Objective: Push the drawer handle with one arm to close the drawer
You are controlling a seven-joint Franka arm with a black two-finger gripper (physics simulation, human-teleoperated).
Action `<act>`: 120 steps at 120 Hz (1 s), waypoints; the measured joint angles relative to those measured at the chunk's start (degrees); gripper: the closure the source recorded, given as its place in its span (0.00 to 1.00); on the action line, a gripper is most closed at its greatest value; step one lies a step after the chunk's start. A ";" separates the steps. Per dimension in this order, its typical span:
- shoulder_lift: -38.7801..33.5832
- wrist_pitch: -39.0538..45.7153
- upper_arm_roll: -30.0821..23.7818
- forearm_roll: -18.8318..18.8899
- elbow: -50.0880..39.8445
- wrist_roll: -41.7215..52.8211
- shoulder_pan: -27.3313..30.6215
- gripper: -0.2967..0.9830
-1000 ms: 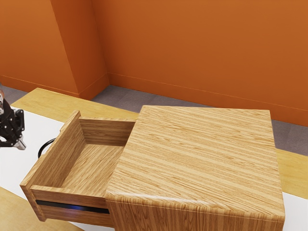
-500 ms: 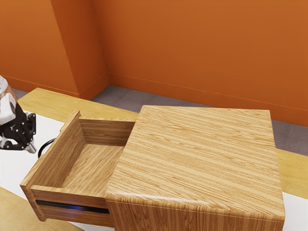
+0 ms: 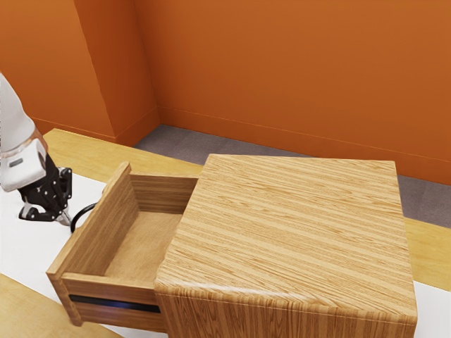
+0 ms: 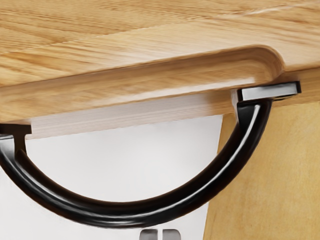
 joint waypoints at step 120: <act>8.82 6.19 -10.36 -6.61 3.59 -4.49 0.12 0.85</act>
